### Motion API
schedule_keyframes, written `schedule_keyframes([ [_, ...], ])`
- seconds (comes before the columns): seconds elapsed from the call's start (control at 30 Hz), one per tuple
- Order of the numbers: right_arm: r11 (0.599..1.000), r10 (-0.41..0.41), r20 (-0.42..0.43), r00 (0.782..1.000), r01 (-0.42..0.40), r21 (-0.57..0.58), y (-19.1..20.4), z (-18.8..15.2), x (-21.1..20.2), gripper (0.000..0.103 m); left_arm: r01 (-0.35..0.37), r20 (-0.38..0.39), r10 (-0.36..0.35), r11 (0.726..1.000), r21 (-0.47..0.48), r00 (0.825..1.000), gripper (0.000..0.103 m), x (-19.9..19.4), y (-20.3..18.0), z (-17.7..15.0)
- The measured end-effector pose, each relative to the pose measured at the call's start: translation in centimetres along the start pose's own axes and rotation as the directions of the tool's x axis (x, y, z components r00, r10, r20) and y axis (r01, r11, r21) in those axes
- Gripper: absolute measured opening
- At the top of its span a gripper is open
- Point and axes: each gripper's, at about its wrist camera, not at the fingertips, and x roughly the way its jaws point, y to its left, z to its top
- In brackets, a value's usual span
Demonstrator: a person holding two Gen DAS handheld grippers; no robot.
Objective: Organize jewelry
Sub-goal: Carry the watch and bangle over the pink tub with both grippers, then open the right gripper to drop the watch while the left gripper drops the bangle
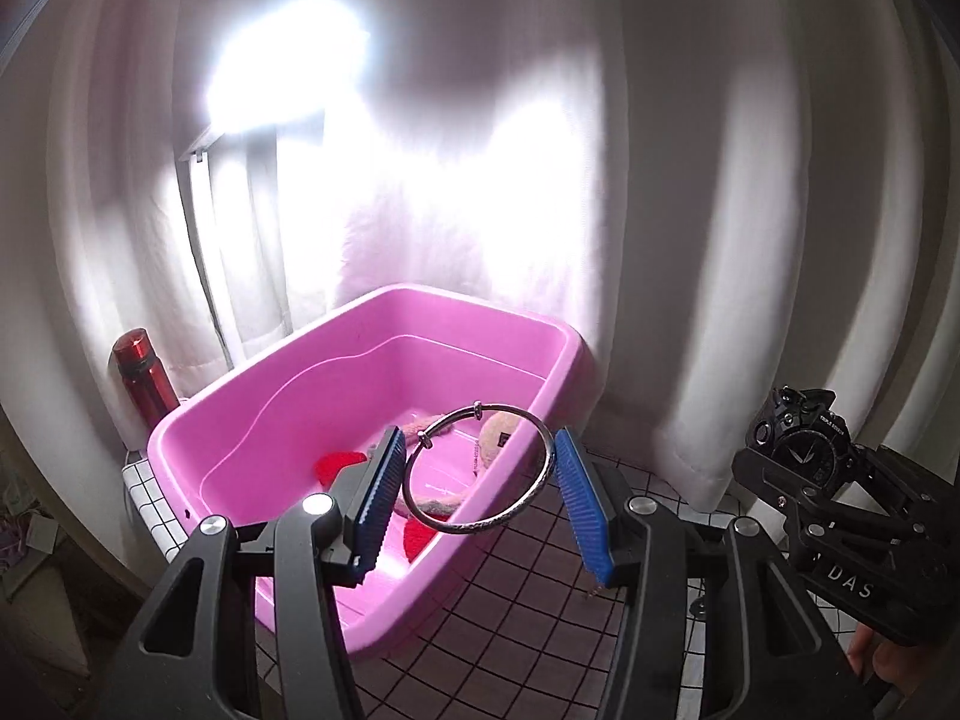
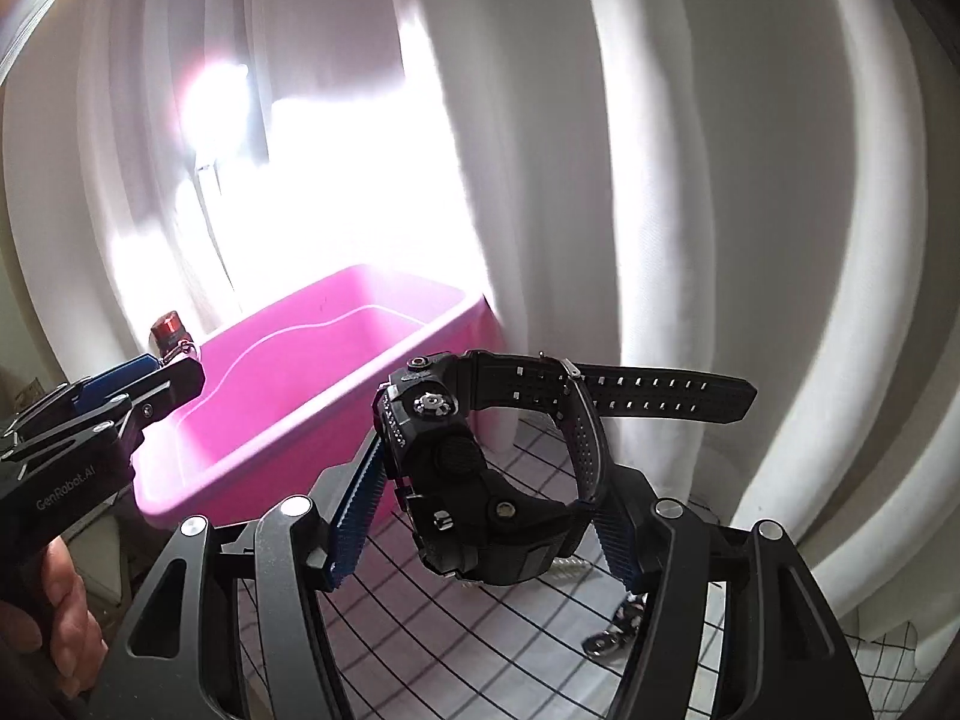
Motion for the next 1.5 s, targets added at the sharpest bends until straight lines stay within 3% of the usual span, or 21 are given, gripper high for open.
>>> schedule_keyframes([
  [0.27,1.0,0.023,0.04,0.999,-0.022,-0.021,5.6,4.3,3.7,0.061,-0.027,0.013,0.027,1.0,0.009,1.0,0.05,2.7,6.9,3.0],
  [0.53,0.996,0.057,0.004,0.998,-0.056,-0.073,9.8,6.7,8.1,0.061,-0.056,-0.027,0.056,0.998,-0.006,0.998,0.05,5.9,12.1,3.8],
  [1.0,0.978,0.027,-0.131,0.991,-0.053,-0.201,13.2,7.4,15.2,0.061,-0.081,-0.124,0.076,0.996,-0.036,0.989,0.05,10.4,14.5,2.6],
  [1.5,0.979,-0.036,-0.254,0.967,-0.016,-0.202,13.1,6.6,19.8,0.062,-0.129,-0.268,0.103,0.988,-0.081,0.958,0.051,13.2,16.7,1.1],
])
